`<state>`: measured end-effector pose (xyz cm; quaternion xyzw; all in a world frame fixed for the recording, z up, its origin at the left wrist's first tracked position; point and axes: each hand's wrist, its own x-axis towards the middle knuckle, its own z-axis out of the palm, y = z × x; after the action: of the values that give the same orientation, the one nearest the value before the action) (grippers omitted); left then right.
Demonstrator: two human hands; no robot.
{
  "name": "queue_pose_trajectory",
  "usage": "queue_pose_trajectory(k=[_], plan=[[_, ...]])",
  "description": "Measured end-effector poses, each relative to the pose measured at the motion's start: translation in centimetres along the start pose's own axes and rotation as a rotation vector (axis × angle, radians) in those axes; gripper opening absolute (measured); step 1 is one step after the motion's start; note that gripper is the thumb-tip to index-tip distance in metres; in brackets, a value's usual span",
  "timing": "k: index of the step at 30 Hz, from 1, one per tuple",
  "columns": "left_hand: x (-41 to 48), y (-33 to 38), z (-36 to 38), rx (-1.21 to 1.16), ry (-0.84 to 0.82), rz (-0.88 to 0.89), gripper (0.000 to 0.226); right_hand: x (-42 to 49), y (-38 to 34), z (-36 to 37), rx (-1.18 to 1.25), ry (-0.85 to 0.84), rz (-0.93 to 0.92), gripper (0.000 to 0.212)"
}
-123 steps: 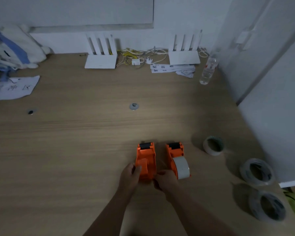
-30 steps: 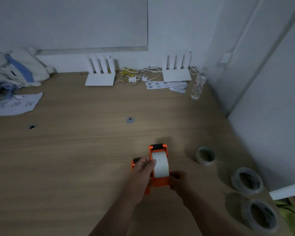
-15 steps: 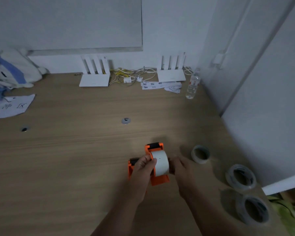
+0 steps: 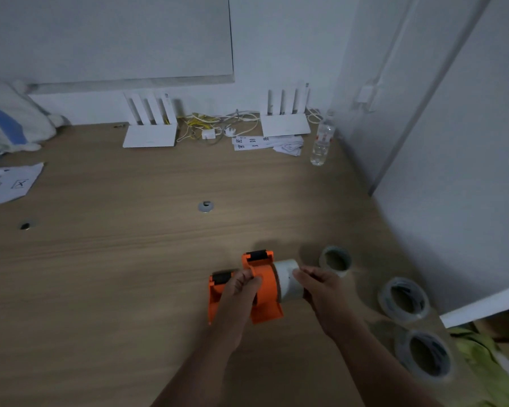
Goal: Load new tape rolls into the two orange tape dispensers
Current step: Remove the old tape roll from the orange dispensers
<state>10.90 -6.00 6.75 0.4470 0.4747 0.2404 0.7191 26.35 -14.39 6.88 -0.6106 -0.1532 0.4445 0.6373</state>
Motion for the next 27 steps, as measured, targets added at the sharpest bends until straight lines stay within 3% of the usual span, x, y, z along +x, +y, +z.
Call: queue_pose_trajectory(k=[6,8,10,12,15,20,27], plan=[[0.6,-0.1,1.1,-0.018,-0.011,0.007,0.021,2.0,-2.1,-6.4,-0.172,0.139,-0.088,0.009],[0.6,-0.1,1.6,-0.010,-0.003,0.012,0.021,3.1,-3.3,-8.9,-0.433,0.244,-0.177,0.006],[0.6,-0.1,1.9,0.004,-0.007,0.017,0.021,4.2,-4.6,-11.5,-0.858,0.331,-0.269,0.007],[0.6,-0.3,2.1,0.010,-0.005,0.024,0.017,5.2,-5.6,-13.6,-1.158,0.311,-0.322,0.009],[0.9,-0.7,2.5,0.009,0.017,0.031,0.012,7.1,-6.0,-16.1,-1.411,0.222,-0.292,0.012],[1.3,-1.2,3.0,0.030,0.051,0.019,0.017,9.8,-5.3,-17.7,-1.593,0.130,-0.235,0.021],[0.9,-1.2,3.8,0.018,0.060,0.046,0.027,11.9,-3.2,-18.5,-1.558,0.072,-0.060,0.025]])
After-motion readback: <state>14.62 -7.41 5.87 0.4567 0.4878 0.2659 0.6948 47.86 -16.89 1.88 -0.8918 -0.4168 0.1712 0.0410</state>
